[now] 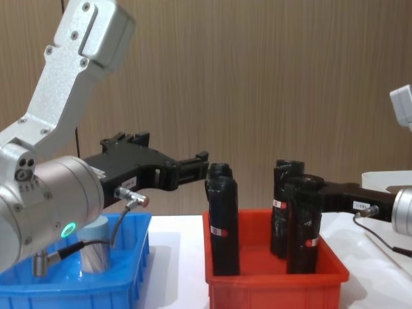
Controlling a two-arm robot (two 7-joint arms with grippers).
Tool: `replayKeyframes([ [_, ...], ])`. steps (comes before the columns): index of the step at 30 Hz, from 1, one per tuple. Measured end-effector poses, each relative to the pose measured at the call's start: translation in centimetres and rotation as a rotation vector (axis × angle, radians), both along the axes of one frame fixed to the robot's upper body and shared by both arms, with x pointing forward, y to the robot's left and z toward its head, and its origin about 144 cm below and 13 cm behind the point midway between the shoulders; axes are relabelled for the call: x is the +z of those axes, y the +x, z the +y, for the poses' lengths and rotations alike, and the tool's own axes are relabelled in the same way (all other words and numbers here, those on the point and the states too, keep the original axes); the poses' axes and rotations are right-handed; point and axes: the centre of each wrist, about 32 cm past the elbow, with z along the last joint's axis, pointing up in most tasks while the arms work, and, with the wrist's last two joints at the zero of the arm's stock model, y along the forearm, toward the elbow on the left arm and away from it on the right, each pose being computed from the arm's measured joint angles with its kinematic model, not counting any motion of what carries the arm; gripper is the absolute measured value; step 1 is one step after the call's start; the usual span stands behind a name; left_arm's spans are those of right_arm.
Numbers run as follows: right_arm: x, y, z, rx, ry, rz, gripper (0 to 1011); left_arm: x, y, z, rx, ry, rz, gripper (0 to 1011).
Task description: Pick the cotton swabs from the blue box and place them into the white box.
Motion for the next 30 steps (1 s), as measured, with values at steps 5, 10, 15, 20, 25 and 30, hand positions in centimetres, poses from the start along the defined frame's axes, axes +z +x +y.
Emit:
replayKeyframes([
  [5,0.5,0.0,0.1,0.002,0.011,-0.019,512,0.0,0.0,0.0,0.0,0.0,0.0,1003],
  [10,1.7,-0.2,0.0,-0.001,0.024,-0.052,512,0.0,0.0,0.0,0.0,0.0,0.0,1003],
  [15,3.3,-0.6,0.1,-0.003,0.037,-0.092,512,0.0,0.0,0.0,0.0,0.0,0.0,1003],
  [20,5.3,-1.3,-0.1,-0.019,0.045,-0.14,512,0.0,0.0,0.0,0.0,0.0,0.0,1003],
  [25,7.7,-2.1,-0.3,-0.048,0.048,-0.192,512,0.0,0.0,0.0,0.0,0.0,0.0,1003],
  [30,9.4,-2.9,-0.8,-0.088,0.042,-0.234,512,0.0,0.0,0.0,0.0,0.0,0.0,1003],
])
